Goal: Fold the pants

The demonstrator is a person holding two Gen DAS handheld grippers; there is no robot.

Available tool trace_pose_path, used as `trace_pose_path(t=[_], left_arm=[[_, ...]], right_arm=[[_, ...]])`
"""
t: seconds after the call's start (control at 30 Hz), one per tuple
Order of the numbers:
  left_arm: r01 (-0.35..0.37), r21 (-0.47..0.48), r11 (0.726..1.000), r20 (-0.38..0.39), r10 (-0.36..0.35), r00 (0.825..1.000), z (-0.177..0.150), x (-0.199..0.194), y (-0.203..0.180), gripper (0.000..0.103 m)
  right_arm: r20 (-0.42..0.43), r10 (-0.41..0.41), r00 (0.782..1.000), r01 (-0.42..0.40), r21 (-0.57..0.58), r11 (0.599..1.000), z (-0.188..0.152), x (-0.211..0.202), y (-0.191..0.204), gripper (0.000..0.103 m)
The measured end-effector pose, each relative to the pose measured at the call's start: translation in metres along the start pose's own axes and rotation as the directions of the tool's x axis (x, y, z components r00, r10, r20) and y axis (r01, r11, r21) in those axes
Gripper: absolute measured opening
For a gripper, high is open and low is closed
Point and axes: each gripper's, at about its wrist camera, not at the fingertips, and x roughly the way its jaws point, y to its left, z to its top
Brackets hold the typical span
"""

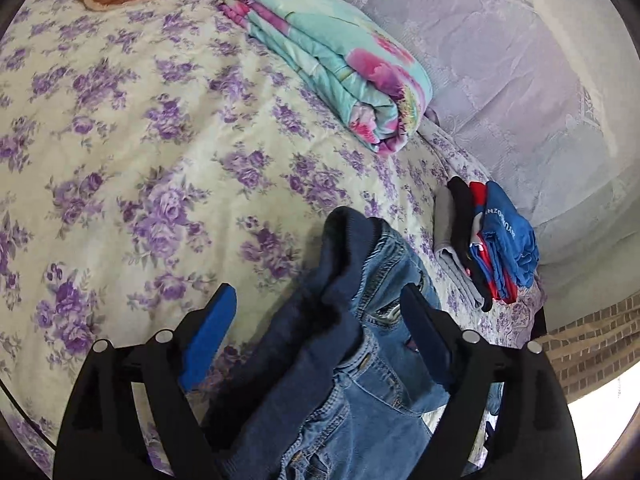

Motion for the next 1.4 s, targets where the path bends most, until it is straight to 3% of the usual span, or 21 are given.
trace_pose_path(t=[0.03,0.1,0.13,0.23,0.27,0.33,0.47,0.5,0.6,0.67,0.77,0.93,0.97,1.03,1.07,1.1,1.13,1.17,1.2,1.3,1.4], left_arm=[[0.011,-0.026,1.0,-0.005,-0.011,1.0,-0.002,0.003,0.009,0.082],[0.016,-0.077,0.997,-0.017,-0.017,1.0,-0.005,0.013,0.024,0.082],[0.012,-0.094,0.996,-0.023,-0.014,1.0,-0.007,0.016,0.029,0.082],[-0.008,-0.091,0.996,-0.031,0.005,0.999,-0.011,0.02,0.033,0.082],[-0.011,-0.081,0.997,-0.03,0.009,1.0,-0.011,0.018,0.031,0.082],[-0.001,-0.066,0.998,-0.024,-0.001,1.0,-0.01,0.015,0.024,0.082],[0.017,-0.007,1.0,-0.01,-0.017,1.0,0.002,0.019,-0.002,0.082],[0.021,0.008,1.0,-0.014,-0.021,1.0,0.004,0.023,-0.01,0.082],[0.054,0.063,0.997,-0.046,-0.051,0.998,0.006,0.035,-0.038,0.082],[0.064,0.12,0.991,-0.054,-0.057,0.997,0.007,0.039,-0.057,0.082],[0.105,0.159,0.982,-0.072,-0.095,0.993,0.006,0.047,-0.077,0.081],[0.235,0.148,0.961,-0.15,-0.212,0.966,-0.007,0.056,-0.096,0.077],[0.231,0.157,0.96,-0.171,-0.204,0.964,-0.009,0.064,-0.101,0.077],[0.121,0.194,0.973,-0.17,-0.088,0.981,-0.006,0.09,-0.104,0.077],[0.045,0.213,0.976,-0.141,-0.014,0.99,0.0,0.105,-0.099,0.071],[-0.001,0.193,0.981,-0.149,0.03,0.988,0.008,0.123,-0.086,0.053],[0.013,0.151,0.988,-0.156,0.011,0.988,0.016,0.136,-0.071,0.037],[0.005,0.134,0.991,-0.152,0.016,0.988,0.022,0.14,-0.062,0.011],[-0.005,0.108,0.994,-0.159,0.022,0.987,0.026,0.141,-0.053,0.002],[0.105,0.05,0.993,-0.185,-0.094,0.978,0.031,0.141,-0.035,0.002],[0.125,0.041,0.991,-0.186,-0.116,0.976,0.029,0.132,-0.036,0.002]], right_arm=[[-0.016,0.013,1.0,-0.014,-0.01,1.0,0.004,0.01,0.005,0.07],[-0.046,0.024,0.999,-0.025,-0.034,0.999,0.009,0.032,0.014,0.042],[-0.041,0.017,0.999,-0.018,-0.028,0.999,0.011,0.039,0.016,0.013],[0.058,0.058,0.997,-0.048,-0.151,0.987,0.015,0.016,0.047,0.008],[0.108,0.059,0.992,-0.034,-0.22,0.975,0.016,0.0,0.059,0.007],[0.142,0.032,0.989,0.002,-0.233,0.973,0.023,-0.019,0.059,0.007],[-0.014,-0.17,0.985,0.165,-0.171,0.971,0.031,0.017,0.006,0.012],[-0.034,-0.15,0.988,0.145,-0.126,0.981,0.027,0.021,-0.007,0.012],[0.026,-0.097,0.995,0.099,-0.075,0.992,0.023,0.007,-0.011,0.022],[0.107,-0.123,0.987,0.13,-0.062,0.99,0.02,-0.01,-0.009,0.044],[0.184,-0.148,0.972,0.165,-0.082,0.983,0.015,-0.03,-0.001,0.048],[0.158,-0.038,0.987,0.059,-0.126,0.99,-0.003,-0.043,0.014,0.056],[0.137,-0.026,0.99,0.046,-0.149,0.988,-0.009,-0.039,0.021,0.057],[0.073,-0.004,0.997,0.017,-0.191,0.981,-0.02,-0.021,0.037,0.063],[0.038,0.012,0.999,-0.004,-0.202,0.979,-0.024,-0.01,0.043,0.064],[0.012,0.017,1.0,-0.014,-0.208,0.978,-0.027,0.001,0.048,0.064],[-0.004,0.013,1.0,-0.014,-0.213,0.977,-0.029,0.012,0.052,0.064],[-0.015,0.008,1.0,-0.011,-0.219,0.976,-0.028,0.023,0.054,0.065],[-0.023,-0.005,1.0,0.0,-0.23,0.973,-0.027,0.033,0.056,0.065],[-0.029,-0.027,0.999,0.02,-0.229,0.973,-0.019,0.055,0.051,0.065],[-0.03,-0.02,0.999,0.013,-0.216,0.976,-0.017,0.051,0.052,0.064]])
